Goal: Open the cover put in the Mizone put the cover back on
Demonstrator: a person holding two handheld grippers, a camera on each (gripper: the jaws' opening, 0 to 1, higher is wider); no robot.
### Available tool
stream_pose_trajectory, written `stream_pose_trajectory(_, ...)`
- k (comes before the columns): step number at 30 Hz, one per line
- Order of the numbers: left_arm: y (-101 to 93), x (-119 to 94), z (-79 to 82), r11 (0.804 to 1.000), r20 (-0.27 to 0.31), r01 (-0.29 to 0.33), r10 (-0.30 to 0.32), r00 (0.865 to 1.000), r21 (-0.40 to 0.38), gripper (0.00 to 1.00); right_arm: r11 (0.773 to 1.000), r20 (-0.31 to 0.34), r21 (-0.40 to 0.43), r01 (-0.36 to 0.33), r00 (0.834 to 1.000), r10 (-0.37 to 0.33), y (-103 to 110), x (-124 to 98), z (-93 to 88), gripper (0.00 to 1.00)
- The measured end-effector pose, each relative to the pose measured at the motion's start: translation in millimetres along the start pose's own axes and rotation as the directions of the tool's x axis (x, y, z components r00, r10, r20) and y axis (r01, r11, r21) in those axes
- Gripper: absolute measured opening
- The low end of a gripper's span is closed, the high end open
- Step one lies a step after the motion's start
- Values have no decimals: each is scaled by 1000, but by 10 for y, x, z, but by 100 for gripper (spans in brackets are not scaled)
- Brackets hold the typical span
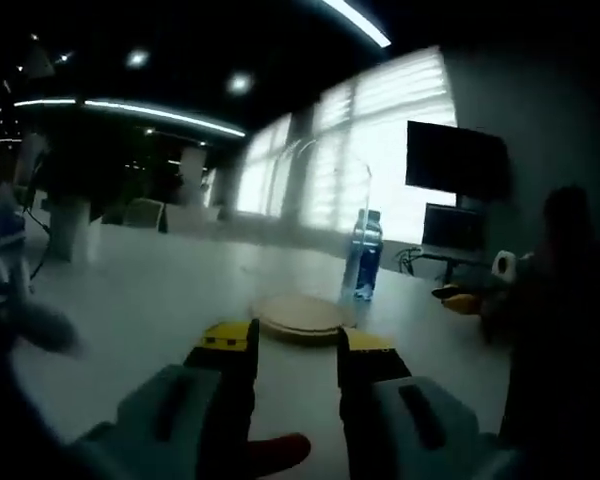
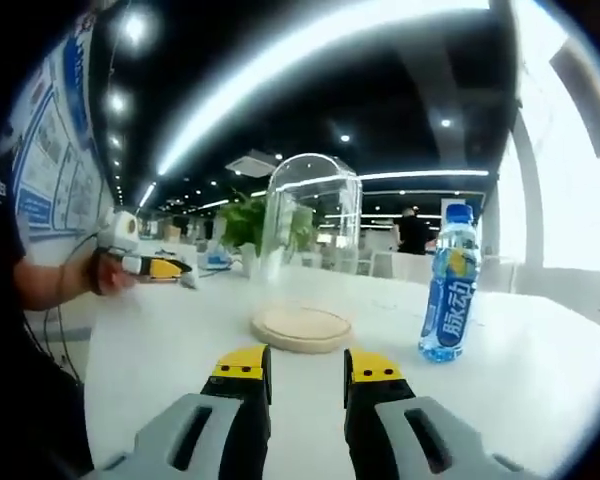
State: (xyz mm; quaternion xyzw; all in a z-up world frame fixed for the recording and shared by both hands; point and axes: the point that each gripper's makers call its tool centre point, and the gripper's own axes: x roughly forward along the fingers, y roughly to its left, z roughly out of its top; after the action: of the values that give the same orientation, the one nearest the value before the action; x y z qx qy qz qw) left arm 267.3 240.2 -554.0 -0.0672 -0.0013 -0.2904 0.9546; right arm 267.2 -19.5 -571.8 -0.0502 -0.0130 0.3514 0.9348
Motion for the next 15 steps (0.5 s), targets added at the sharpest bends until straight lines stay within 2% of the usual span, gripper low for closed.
stream_pose_trajectory(3,-22,-3,10,999,-12,-4,4,1000,43,25,1000,6,-18,0,1000,0,5,-28,137,22)
stream_pose_trajectory(9,13,-34,-24,997,-43,-18,21,999,69,26,999,4,12,-42,999,42,74,-43,160,22)
stream_pose_trajectory(12,58,-59,13,998,-34,-32,34,999,48,25,1000,6,-5,-26,1000,26,39,-37,127,22)
stream_pose_trajectory(15,84,-61,9,999,-29,-33,33,999,12,25,1000,14,14,-9,1000,9,-12,-40,126,21)
